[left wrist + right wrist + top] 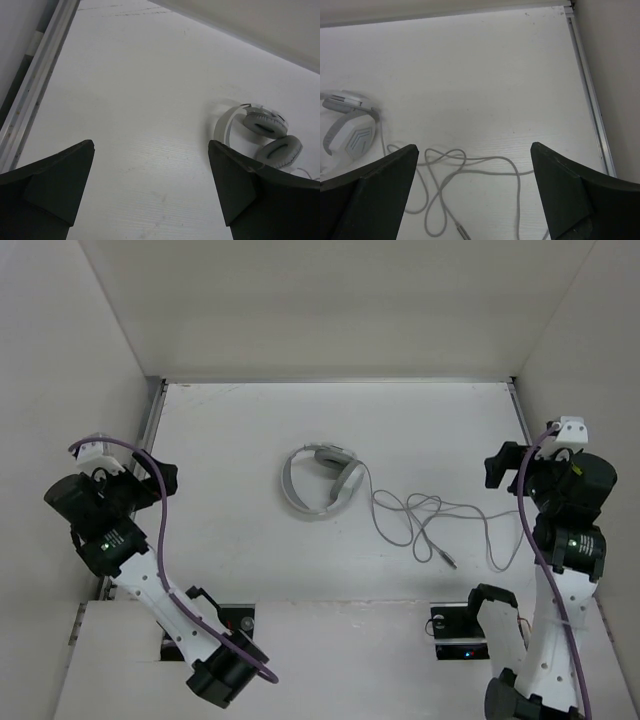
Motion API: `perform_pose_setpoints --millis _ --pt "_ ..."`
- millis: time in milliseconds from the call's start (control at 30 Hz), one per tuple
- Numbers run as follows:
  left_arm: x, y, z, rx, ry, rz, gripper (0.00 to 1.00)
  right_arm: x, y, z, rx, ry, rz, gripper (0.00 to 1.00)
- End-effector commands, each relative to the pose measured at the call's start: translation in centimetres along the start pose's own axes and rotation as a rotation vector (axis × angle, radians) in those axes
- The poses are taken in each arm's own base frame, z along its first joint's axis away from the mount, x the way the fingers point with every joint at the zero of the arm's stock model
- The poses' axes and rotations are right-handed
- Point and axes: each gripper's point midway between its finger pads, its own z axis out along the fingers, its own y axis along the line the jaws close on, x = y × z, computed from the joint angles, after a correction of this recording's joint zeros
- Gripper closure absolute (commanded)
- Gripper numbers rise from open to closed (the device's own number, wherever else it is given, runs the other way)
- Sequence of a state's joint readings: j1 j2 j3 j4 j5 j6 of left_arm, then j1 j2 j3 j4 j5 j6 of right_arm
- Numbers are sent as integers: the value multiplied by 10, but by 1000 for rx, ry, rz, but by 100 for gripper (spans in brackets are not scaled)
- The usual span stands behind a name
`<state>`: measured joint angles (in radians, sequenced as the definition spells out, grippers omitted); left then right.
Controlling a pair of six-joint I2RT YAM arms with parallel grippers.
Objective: Wrap the headphones
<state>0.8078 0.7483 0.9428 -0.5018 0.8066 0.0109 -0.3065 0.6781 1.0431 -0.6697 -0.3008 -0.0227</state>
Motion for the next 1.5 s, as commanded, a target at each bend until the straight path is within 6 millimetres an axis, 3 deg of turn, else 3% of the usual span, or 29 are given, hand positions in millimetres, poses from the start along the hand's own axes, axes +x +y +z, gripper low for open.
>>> perform_pose_setpoints --millis 0,267,433,567,667,800,900,1000,1200,1333,1467 --pt "-18 -10 -6 10 -63 71 0 -15 -5 -3 38 -100 -46 0" --pt "-32 -34 -8 73 -120 123 0 -24 0 -17 43 -314 -203 0" --pt "-35 -47 -7 111 -138 174 0 -24 -7 -13 81 -363 -217 0" --pt "-36 -45 2 95 -133 204 0 -21 -1 -6 41 -340 -209 0" --pt "-12 -54 19 176 -5 123 0 -17 6 8 -7 -303 -160 0" --pt "56 -93 48 380 308 -55 0 -11 29 28 -152 -277 -58 0" --pt "100 -113 62 438 434 -42 0 -8 48 36 -251 -251 -49 0" --pt "133 -113 72 396 489 25 0 5 62 48 -307 -226 -131 0" --pt "165 -122 85 341 508 197 0 41 85 50 -355 -132 -241 0" --pt "164 -131 96 280 501 236 0 46 99 44 -380 -110 -245 0" --pt "172 -128 110 181 513 270 0 44 104 52 -384 -76 -164 0"
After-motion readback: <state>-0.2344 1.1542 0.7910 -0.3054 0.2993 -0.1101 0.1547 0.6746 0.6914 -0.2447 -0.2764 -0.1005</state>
